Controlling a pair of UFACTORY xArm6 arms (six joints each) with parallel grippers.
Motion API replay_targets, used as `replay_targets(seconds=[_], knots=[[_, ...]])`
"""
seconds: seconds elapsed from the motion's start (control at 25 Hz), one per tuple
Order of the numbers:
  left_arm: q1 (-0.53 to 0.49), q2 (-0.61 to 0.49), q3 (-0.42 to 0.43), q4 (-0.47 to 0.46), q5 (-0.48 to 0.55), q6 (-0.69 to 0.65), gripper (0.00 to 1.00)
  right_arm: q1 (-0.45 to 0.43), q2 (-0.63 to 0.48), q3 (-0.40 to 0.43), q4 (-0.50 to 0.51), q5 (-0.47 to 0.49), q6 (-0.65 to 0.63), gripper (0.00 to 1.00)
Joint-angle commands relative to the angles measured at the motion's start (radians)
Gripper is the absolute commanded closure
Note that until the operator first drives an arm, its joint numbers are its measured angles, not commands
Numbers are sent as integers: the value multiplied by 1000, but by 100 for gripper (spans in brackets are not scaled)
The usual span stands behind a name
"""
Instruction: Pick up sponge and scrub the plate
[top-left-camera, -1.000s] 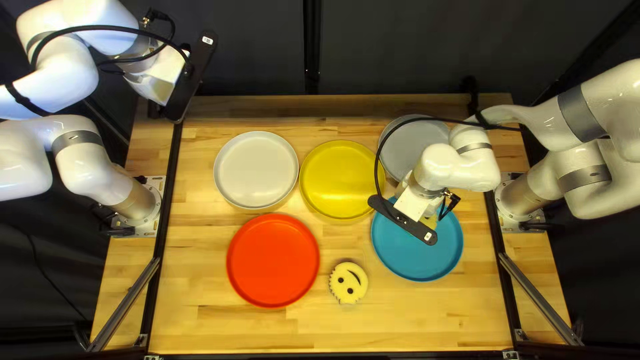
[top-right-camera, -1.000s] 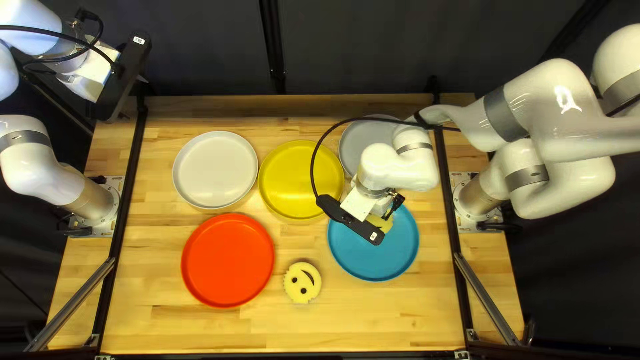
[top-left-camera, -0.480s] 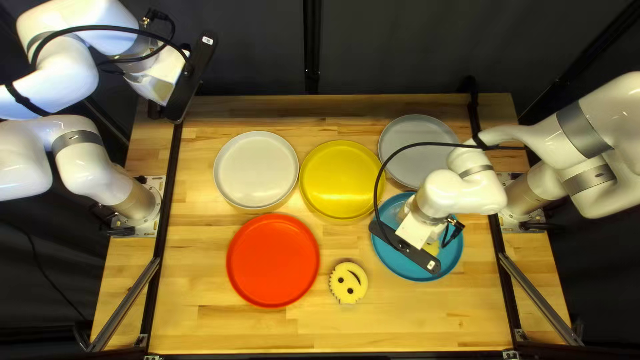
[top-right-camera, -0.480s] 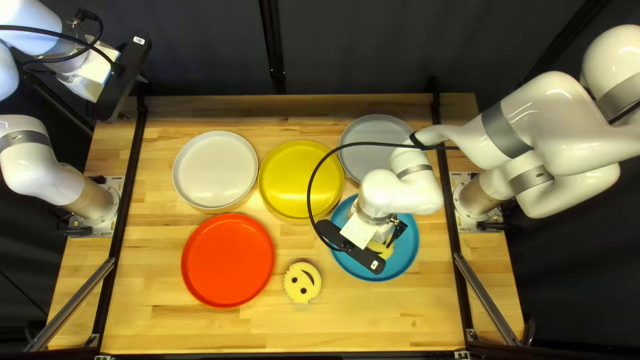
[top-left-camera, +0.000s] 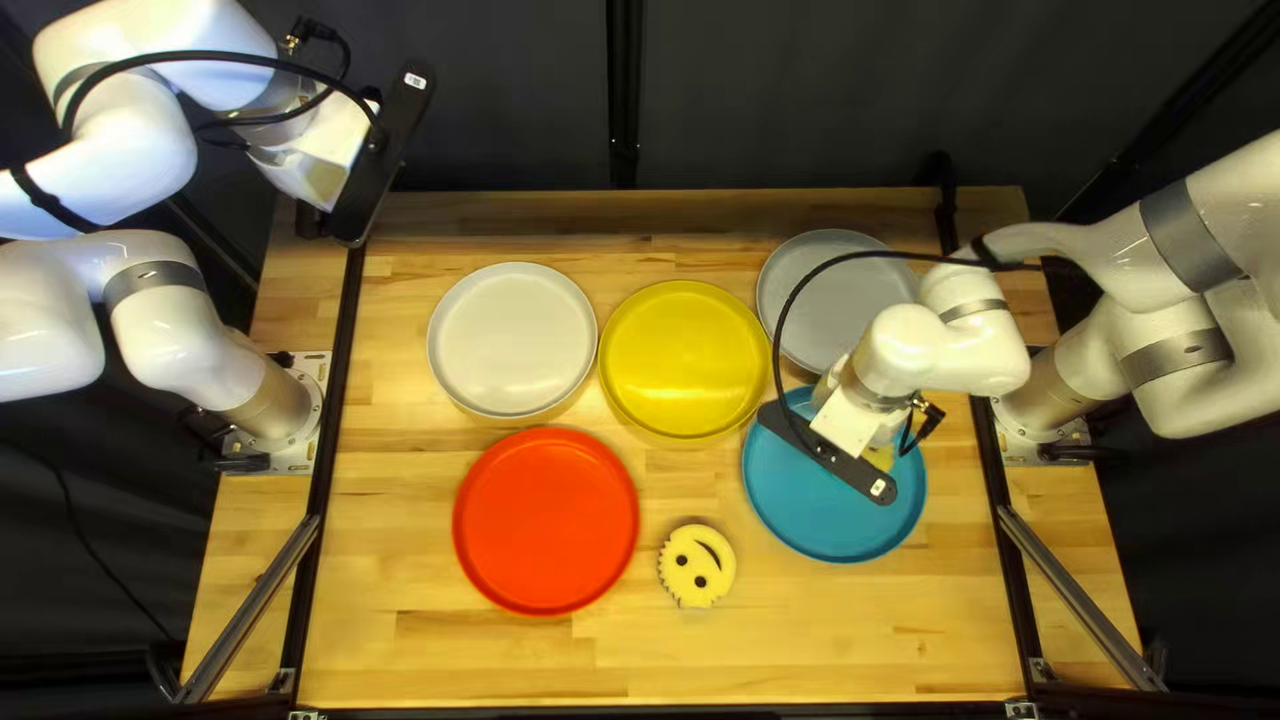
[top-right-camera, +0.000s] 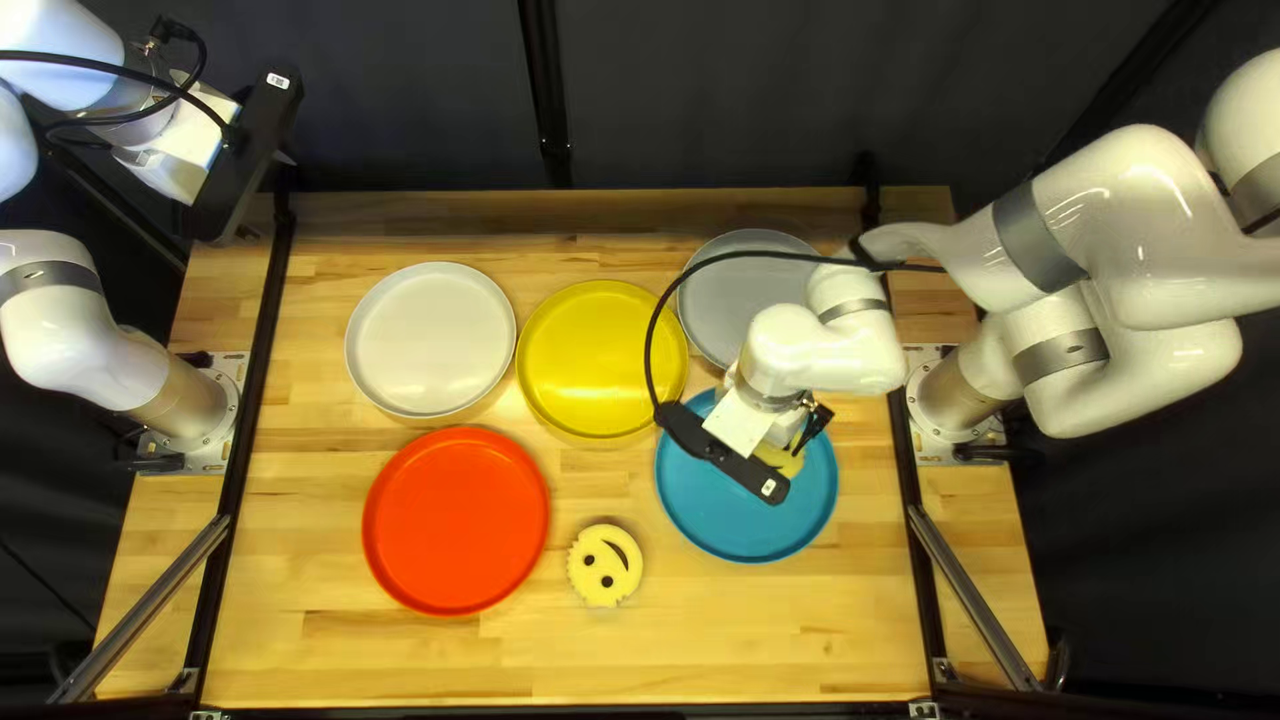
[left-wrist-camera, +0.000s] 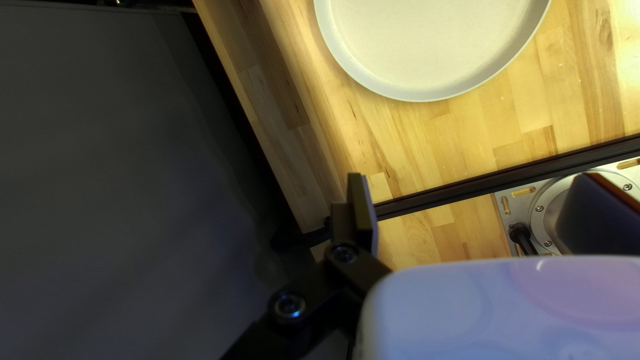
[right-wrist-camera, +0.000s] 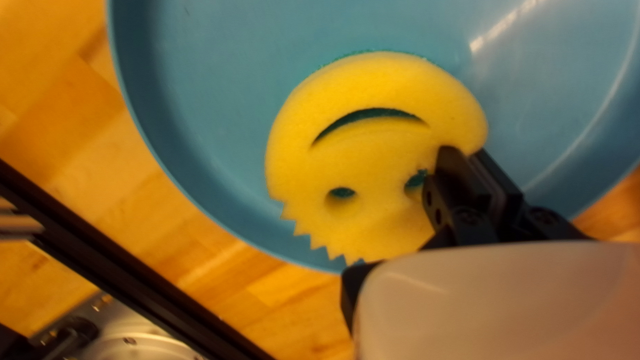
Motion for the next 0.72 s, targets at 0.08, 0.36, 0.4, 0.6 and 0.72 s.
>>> replay_targets(seconds=[0.08,0.36,0.4,0.6,0.72], knots=[[0,0,0,0,0,0,0,74,2,-6,-3,3,70,100],[0,0,0,0,0,0,0,230,38,-55,-6,3,217,100],[0,0,0,0,0,0,0,242,44,-58,-8,-2,227,100],[0,0,0,0,0,0,0,267,64,-61,-12,-23,242,100],[0,0,0,0,0,0,0,254,57,-63,-35,-11,229,100]])
